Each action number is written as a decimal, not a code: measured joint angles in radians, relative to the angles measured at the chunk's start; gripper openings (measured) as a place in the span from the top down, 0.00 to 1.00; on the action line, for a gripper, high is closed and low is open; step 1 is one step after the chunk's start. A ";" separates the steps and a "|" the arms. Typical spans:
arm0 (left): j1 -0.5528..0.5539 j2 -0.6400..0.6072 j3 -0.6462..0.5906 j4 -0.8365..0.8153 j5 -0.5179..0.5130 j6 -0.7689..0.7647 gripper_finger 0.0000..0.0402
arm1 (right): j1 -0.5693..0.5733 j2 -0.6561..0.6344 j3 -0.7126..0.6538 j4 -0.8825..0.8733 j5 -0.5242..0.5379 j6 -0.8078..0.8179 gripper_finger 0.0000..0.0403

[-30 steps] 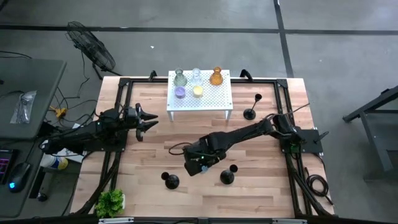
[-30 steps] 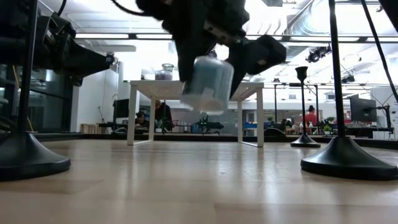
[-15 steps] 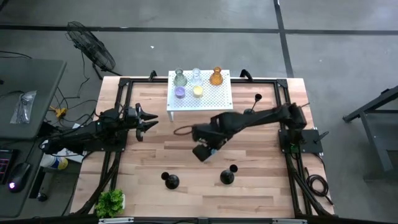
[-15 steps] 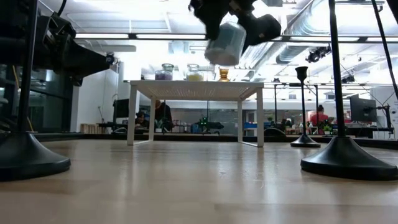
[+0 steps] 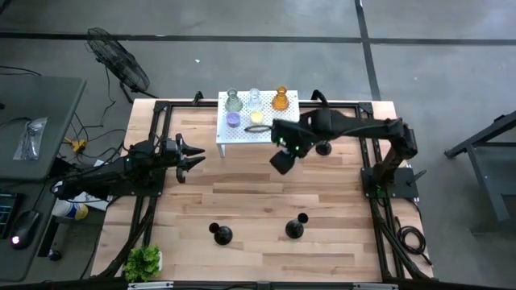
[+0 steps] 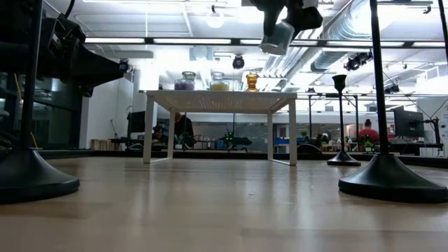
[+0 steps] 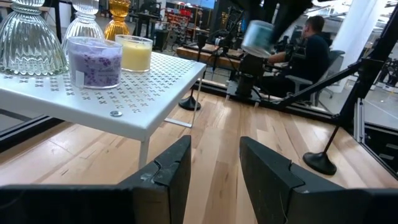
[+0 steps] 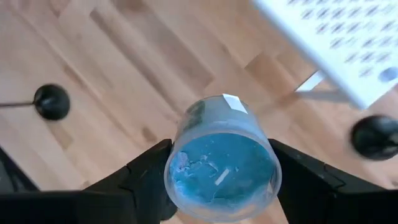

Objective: Pick & Place candle stick holders
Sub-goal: Put the blue scented candle on the shelf aligned with the other scented candles, then put the top right black candle holder on the shelf

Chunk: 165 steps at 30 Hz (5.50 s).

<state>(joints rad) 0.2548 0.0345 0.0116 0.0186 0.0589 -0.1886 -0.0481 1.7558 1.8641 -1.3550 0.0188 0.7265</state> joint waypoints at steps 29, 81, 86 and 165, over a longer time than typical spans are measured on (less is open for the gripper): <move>0.000 0.000 0.000 0.000 0.000 0.000 0.67 | -0.312 0.064 0.004 0.133 -0.021 -0.096 0.41; 0.000 0.000 0.000 0.000 0.001 0.000 0.67 | -0.400 0.175 0.055 0.158 0.087 0.113 0.41; 0.000 0.000 0.000 0.000 0.001 0.000 0.67 | -0.405 0.175 0.055 0.158 0.087 0.109 0.41; 0.000 0.000 0.000 0.000 0.001 0.000 0.67 | -0.392 0.138 0.053 0.207 0.107 0.013 0.17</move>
<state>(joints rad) 0.2549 0.0345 0.0116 0.0186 0.0596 -0.1885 -0.4401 1.8942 1.9175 -1.1483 0.1260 0.7394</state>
